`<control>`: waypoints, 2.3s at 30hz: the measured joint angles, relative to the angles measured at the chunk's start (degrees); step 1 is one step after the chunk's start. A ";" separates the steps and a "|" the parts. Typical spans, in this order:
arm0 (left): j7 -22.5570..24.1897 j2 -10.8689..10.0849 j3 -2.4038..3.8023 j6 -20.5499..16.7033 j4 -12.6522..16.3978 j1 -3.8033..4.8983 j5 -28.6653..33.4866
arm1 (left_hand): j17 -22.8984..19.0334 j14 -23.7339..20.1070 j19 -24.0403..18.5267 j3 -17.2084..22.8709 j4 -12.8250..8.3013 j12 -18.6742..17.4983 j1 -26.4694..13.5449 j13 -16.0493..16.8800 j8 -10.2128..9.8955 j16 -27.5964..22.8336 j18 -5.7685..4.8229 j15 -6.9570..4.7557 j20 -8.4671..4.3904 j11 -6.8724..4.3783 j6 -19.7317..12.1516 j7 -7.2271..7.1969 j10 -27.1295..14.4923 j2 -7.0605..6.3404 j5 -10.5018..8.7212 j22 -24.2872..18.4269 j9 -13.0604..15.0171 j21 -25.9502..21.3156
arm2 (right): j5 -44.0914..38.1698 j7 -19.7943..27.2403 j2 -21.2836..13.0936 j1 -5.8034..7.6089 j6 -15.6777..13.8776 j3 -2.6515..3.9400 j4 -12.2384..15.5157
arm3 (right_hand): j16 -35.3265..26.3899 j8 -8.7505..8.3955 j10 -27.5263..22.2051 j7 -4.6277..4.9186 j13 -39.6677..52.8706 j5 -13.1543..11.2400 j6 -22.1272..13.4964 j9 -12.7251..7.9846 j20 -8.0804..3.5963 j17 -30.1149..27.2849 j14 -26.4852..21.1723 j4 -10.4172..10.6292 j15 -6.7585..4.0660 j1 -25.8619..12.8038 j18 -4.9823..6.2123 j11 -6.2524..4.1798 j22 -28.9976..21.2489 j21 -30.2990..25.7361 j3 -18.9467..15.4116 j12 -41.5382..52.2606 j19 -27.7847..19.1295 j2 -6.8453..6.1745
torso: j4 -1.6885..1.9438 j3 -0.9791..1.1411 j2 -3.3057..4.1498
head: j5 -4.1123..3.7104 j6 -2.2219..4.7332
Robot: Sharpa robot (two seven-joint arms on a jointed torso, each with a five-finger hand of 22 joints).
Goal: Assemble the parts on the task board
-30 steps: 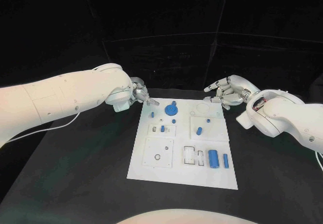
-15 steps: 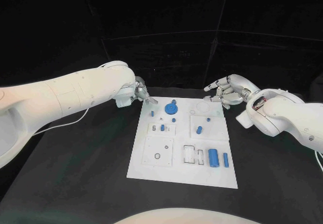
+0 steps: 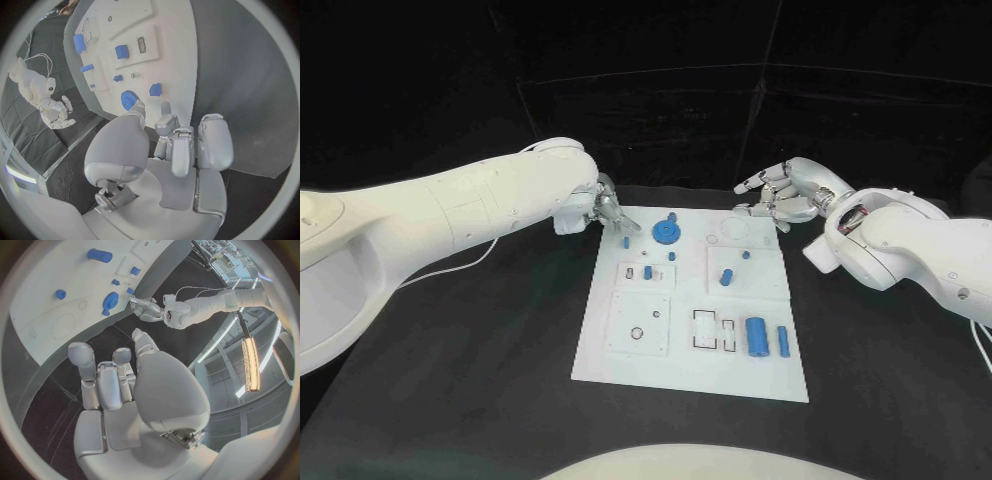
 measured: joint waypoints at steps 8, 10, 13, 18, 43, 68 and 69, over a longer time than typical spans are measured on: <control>0.07 0.41 -0.33 1.59 -0.11 -0.22 -0.11 | 0.00 0.00 0.00 -0.37 -0.12 0.00 1.83 -0.08 0.00 0.00 0.00 0.00 0.00 0.00 0.42 0.00 0.00 1.83 0.00 0.10 -0.49 0.00 | 0.00 0.03 0.05 0.00 0.03 0.00 -0.02 | 0.00 0.00 0.00 0.00 0.00 0.00 0.00 0.00 0.00 0.00 0.00 0.00 0.00 0.00 0.00 0.00 0.00 0.00 0.00 0.00 0.00 0.00 | 0.04 0.02 -0.02 | 0.03 -0.01; 0.10 0.41 -0.39 2.02 -0.08 -0.22 -0.13 | 0.00 0.00 0.00 -0.44 -0.19 0.00 2.25 -0.15 -0.07 0.00 0.00 0.00 0.00 0.00 0.42 0.00 0.00 2.25 0.00 0.10 -0.60 0.00 | 0.00 0.03 0.05 0.00 0.03 0.00 -0.02 | 0.00 0.00 0.00 0.00 0.00 0.00 0.00 0.00 0.00 0.00 0.00 0.00 0.00 0.00 0.00 0.00 0.00 0.00 0.00 0.00 0.00 0.00 | 0.04 0.02 -0.02 | 0.05 -0.03; 0.15 0.36 -0.42 2.55 -0.04 -0.23 -0.15 | 0.00 0.00 0.00 -0.44 -0.19 0.00 2.45 -0.15 -0.22 0.00 0.00 0.00 0.00 0.00 0.42 0.00 0.00 2.45 0.00 0.09 -0.68 0.00 | 0.00 0.03 0.05 0.00 0.04 0.00 -0.02 | 0.00 0.00 0.00 0.00 0.00 0.00 0.00 0.00 0.00 -0.01 0.00 0.00 0.00 0.00 0.00 0.00 0.00 0.00 0.00 0.00 0.00 0.00 | 0.04 0.02 -0.02 | 0.09 -0.04; 0.27 0.33 -0.45 3.15 0.06 -0.25 -0.17 | 0.00 0.00 0.00 -0.44 -0.19 0.00 2.71 -0.15 -0.22 0.00 0.00 0.00 0.00 0.00 0.53 -0.11 0.00 2.71 0.00 0.18 -0.75 0.00 | 0.00 0.04 0.04 0.00 0.04 0.00 -0.02 | 0.00 0.00 0.00 0.00 0.01 0.00 0.00 0.00 0.00 -0.01 0.00 0.00 0.00 0.00 0.00 0.00 0.00 0.00 0.00 0.00 0.00 0.00 | 0.04 0.01 -0.02 | 0.09 -0.07; 1.10 0.21 -0.39 3.72 0.66 -0.25 -0.22 | 0.00 0.00 -0.20 5.51 -6.69 -0.10 13.49 -0.89 -1.58 0.00 0.00 0.00 0.19 -0.78 0.36 -0.44 -0.79 8.33 -0.04 0.25 -2.35 0.00 | 0.00 0.01 0.38 0.00 0.39 0.00 -0.46 | 0.00 0.00 0.00 0.00 0.01 0.00 0.00 0.00 0.00 -0.01 0.00 0.00 0.00 0.01 0.00 0.00 0.00 0.00 0.00 0.00 0.00 -0.01 | 0.04 0.00 -0.03 | 0.13 -0.40; 1.98 -5.09 -0.45 1.19 6.59 -0.09 1.80 | 0.00 -0.19 -0.24 34.09 -9.80 -1.34 3.96 -3.01 1.42 0.00 0.00 0.62 0.70 0.31 -0.41 0.84 -0.68 -0.75 3.14 0.78 -3.43 -0.25 | -0.01 -0.03 0.32 0.00 0.68 -0.01 -0.45 | 0.00 0.29 0.00 0.00 0.11 0.24 0.00 0.00 0.00 -0.02 0.00 0.00 0.00 0.01 0.00 0.00 0.01 0.00 0.00 0.00 0.00 -0.01 | 0.13 0.06 -0.09 | 0.38 -0.62; 1.98 -5.68 -0.45 0.64 7.44 -0.04 2.11 | 0.00 -0.19 -0.24 34.63 -10.06 -1.33 3.96 -3.02 1.44 0.00 0.00 0.62 0.70 0.31 -0.41 0.84 -0.68 -0.75 3.29 0.84 -3.42 -0.25 | -0.01 -0.03 0.31 0.00 0.68 -0.01 -0.45 | 0.00 0.29 0.00 0.00 0.11 0.24 0.00 0.00 0.00 -0.01 0.00 0.00 0.00 0.01 0.00 0.00 0.01 0.00 0.00 0.00 0.00 -0.01 | 0.14 0.07 -0.10 | 0.38 -0.62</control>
